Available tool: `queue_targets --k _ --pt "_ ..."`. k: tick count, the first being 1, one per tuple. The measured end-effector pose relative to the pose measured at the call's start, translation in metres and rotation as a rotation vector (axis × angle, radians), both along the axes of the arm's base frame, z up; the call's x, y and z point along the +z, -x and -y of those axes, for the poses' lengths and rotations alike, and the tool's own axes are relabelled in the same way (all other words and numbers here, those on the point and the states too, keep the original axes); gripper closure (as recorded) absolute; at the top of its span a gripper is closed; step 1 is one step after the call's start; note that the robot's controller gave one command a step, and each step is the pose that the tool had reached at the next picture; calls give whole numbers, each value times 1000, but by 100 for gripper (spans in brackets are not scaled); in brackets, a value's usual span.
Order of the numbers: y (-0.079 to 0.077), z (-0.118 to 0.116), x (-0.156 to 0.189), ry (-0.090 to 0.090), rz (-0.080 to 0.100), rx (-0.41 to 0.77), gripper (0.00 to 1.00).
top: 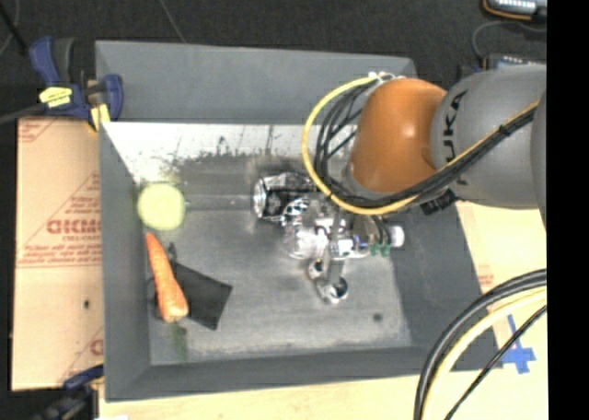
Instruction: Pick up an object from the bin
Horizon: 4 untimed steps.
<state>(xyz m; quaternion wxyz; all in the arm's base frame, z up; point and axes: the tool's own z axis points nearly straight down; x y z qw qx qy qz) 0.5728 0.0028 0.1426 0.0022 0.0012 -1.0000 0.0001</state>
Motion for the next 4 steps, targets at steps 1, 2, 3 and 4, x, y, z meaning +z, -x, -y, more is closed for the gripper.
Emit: queue_targets --k 1,2,3,4 --pt "-2 0 5 0 8 0 0" --pt "-5 26 8 -1 7 -46 0" --pt "-6 38 50 0 4 -79 0" --pt "-10 52 31 1 24 -61 0"
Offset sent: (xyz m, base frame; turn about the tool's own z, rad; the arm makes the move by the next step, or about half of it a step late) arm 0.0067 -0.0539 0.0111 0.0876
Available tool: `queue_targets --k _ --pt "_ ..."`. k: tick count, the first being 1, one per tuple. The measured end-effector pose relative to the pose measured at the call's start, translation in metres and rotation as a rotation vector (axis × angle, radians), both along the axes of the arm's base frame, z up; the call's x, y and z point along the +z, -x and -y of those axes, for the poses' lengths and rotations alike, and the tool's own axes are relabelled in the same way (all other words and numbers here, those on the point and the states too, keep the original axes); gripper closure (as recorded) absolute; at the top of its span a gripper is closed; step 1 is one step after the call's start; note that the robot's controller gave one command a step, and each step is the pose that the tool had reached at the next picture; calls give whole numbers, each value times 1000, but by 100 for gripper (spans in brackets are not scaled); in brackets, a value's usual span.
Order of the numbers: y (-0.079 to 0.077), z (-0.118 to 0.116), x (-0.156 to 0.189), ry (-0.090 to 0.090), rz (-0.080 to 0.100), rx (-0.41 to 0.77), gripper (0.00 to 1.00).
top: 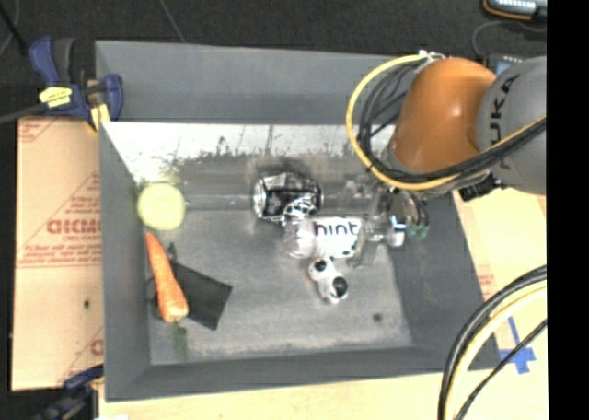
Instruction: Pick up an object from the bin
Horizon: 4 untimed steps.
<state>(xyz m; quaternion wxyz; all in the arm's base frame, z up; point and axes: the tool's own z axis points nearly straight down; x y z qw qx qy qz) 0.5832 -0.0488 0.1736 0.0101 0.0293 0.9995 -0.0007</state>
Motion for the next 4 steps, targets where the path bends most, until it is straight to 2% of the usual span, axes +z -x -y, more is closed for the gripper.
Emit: queue_targets --k 1,2,4 --pt "-1 11 -48 -3 -11 -87 0" --pt "-12 4 -75 -3 2 -198 100" --pt "-12 4 -75 -3 2 -196 100"
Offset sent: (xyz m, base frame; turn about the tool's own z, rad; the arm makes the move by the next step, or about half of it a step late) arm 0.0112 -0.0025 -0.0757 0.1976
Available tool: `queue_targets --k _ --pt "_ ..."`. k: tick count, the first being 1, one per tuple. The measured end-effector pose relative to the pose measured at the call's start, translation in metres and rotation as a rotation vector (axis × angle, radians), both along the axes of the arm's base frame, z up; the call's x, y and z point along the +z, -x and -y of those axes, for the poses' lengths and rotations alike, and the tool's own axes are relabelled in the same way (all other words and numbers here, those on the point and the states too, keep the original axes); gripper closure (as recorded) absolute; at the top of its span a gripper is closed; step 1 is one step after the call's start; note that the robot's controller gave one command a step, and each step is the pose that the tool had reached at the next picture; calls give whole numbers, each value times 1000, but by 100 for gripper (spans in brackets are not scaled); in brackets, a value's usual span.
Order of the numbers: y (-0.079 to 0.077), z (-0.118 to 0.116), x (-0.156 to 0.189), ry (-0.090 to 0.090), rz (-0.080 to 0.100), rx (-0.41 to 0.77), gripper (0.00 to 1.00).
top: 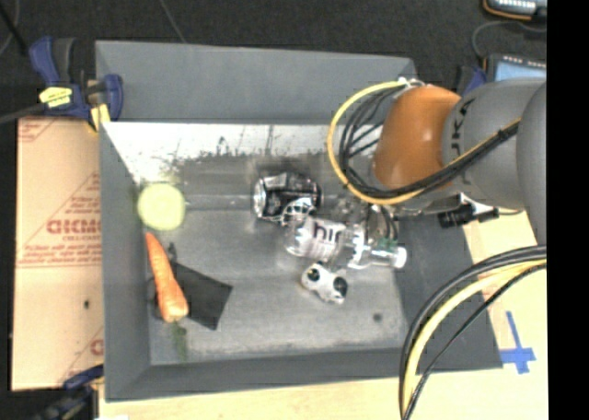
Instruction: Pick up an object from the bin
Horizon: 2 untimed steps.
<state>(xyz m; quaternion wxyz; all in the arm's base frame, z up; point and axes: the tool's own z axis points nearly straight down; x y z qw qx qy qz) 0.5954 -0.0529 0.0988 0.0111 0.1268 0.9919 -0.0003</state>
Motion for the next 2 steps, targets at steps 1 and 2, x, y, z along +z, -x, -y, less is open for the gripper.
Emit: queue_targets --k 1,2 --pt "0 0 0 0 0 1 100" --pt "0 0 0 0 0 1 100"
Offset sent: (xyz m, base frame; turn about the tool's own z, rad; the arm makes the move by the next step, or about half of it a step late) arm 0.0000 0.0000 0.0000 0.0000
